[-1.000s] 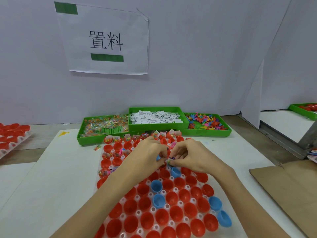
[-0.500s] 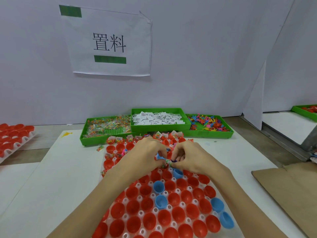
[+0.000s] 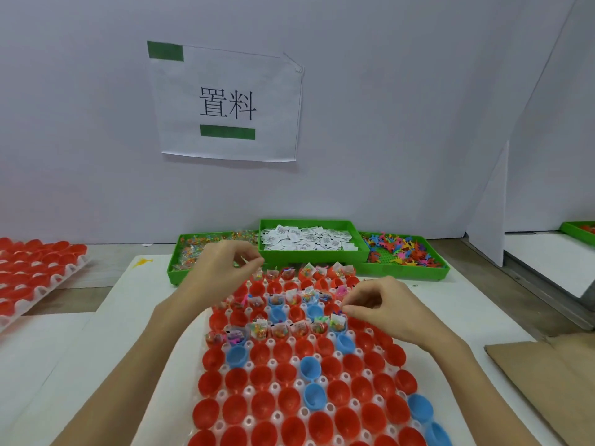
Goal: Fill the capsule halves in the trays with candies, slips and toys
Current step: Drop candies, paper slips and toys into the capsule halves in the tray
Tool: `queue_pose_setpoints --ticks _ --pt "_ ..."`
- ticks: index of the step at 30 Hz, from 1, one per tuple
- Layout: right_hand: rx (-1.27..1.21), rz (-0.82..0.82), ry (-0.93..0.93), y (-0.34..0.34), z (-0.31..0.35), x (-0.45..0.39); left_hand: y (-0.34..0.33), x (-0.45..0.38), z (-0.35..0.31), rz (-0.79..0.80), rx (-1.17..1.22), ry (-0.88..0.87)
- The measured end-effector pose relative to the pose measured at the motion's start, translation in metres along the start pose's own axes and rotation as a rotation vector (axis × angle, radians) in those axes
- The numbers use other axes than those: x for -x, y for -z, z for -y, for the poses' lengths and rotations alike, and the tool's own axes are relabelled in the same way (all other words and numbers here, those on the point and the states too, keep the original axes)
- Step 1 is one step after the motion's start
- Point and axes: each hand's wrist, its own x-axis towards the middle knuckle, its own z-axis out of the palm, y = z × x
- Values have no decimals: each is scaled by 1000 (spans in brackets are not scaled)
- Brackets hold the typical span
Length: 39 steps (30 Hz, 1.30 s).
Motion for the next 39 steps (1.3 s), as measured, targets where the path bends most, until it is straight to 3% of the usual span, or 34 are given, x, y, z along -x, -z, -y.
queue_pose_setpoints --ticks 7,17,22,29,35,39 --pt "63 -10 50 -15 5 -3 17 3 68 -66 -225 215" --pt "108 91 2 -13 6 -5 2 8 90 95 -316 205" --pt "-46 31 31 6 13 -2 -3 3 95 12 -276 224" --pt "127 -69 68 13 23 -56 -4 -1 106 126 -369 185" --pt "237 -88 32 -2 17 -138 10 -5 111 49 -299 175" --pt "229 -64 5 -16 20 -171 19 -8 109 -103 -237 161"
